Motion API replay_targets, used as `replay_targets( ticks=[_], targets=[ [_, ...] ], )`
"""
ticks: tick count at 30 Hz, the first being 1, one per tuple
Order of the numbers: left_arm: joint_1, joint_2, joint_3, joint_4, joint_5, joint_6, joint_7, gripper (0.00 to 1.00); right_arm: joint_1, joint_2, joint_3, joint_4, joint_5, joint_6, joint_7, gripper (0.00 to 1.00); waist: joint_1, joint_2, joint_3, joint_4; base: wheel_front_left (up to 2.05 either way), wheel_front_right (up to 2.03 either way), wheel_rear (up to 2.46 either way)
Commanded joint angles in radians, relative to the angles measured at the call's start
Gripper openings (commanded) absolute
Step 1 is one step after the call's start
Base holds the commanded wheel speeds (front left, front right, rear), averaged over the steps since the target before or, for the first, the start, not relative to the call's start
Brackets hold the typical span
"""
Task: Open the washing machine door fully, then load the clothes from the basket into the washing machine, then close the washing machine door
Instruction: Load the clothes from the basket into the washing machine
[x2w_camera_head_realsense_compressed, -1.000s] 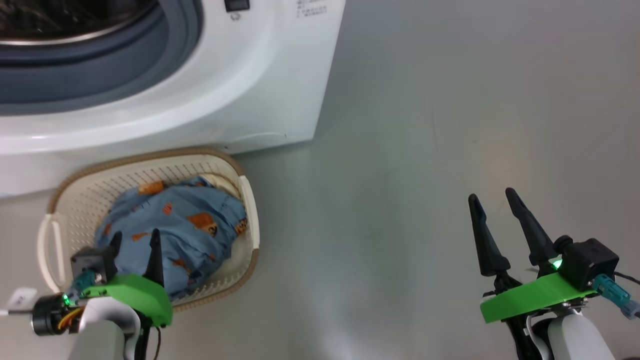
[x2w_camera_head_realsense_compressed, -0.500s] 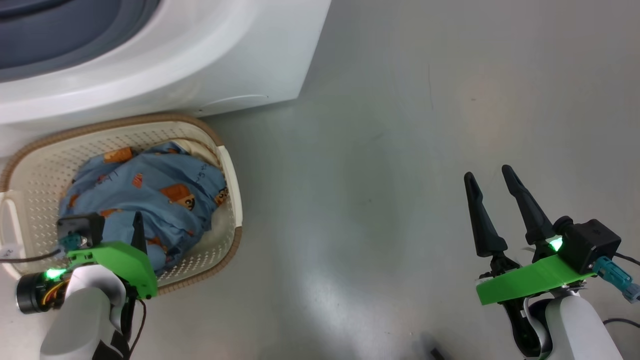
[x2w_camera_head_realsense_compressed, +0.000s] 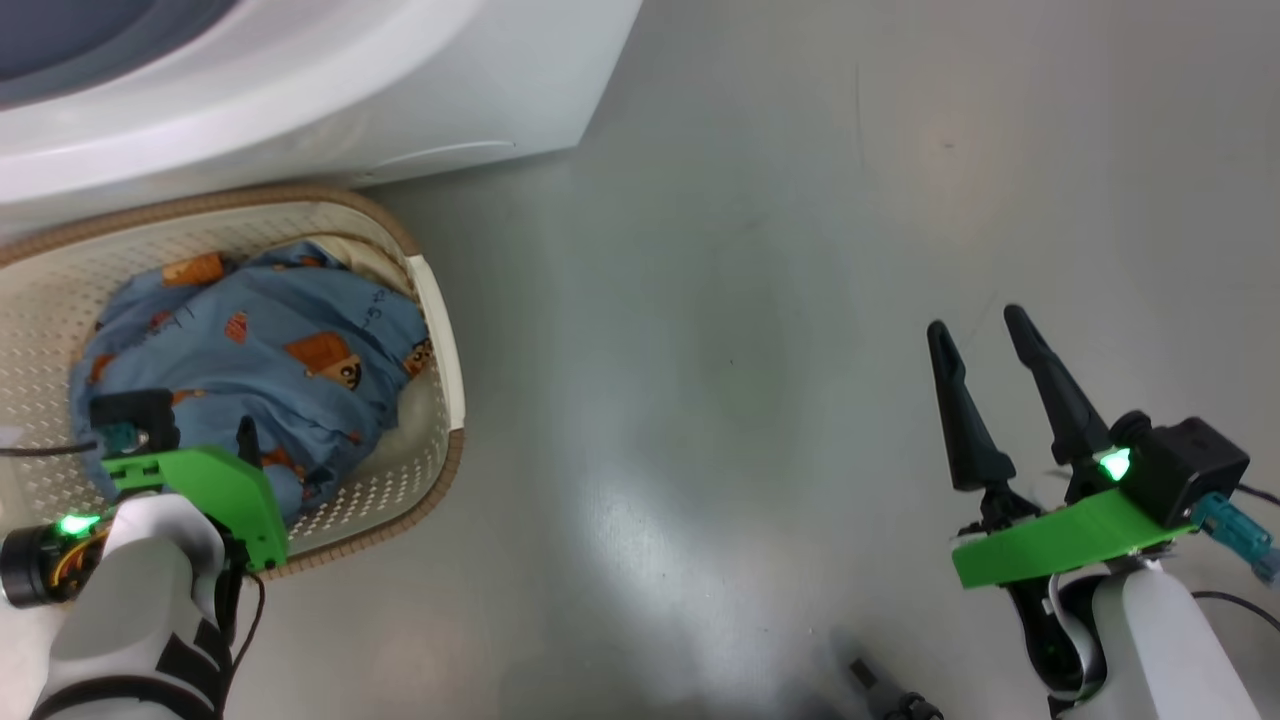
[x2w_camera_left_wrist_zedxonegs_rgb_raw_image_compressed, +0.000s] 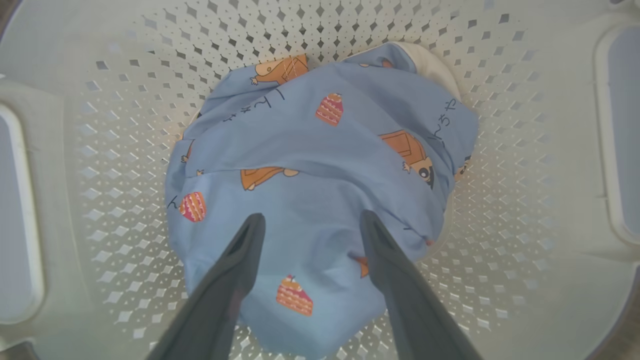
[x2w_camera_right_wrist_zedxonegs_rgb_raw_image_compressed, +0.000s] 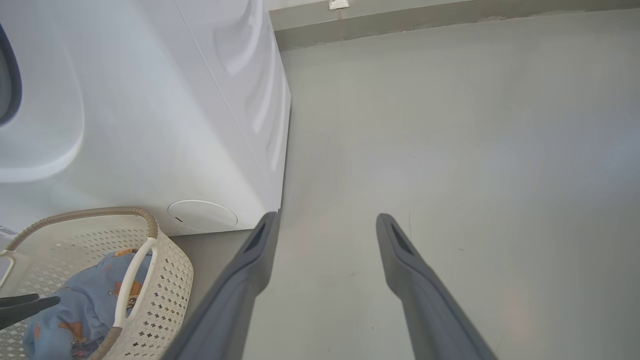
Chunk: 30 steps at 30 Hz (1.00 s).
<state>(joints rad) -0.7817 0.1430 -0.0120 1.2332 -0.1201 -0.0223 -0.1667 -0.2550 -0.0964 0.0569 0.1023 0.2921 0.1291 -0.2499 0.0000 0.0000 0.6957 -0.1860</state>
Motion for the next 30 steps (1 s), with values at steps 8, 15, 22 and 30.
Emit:
replay_targets(
  ticks=[8,15,22,30],
  targets=[
    [-0.043,0.047,0.011,0.026,-0.015,0.015,0.029,1.00,-0.015,-0.014,0.029,-0.034,0.003,0.002,-0.012,1.00,0.0000,0.0000,0.058,-0.015,0.00,0.00,0.00],
    [-0.080,0.074,-0.004,0.041,-0.009,0.044,0.076,1.00,-0.022,-0.016,0.027,-0.047,0.003,0.002,-0.012,1.00,0.0000,0.0000,0.101,-0.030,0.00,0.00,0.00],
    [-0.123,0.091,-0.023,0.046,-0.004,0.059,0.103,1.00,-0.032,-0.017,0.030,-0.059,0.004,0.002,-0.012,1.00,0.0000,0.0000,0.148,-0.047,0.00,0.00,0.00],
    [-0.175,0.099,-0.047,0.050,0.001,0.076,0.110,1.00,-0.034,-0.018,0.020,-0.076,0.007,0.002,-0.012,1.00,0.0000,0.0000,0.196,-0.064,0.00,0.00,0.00]
  ],
)
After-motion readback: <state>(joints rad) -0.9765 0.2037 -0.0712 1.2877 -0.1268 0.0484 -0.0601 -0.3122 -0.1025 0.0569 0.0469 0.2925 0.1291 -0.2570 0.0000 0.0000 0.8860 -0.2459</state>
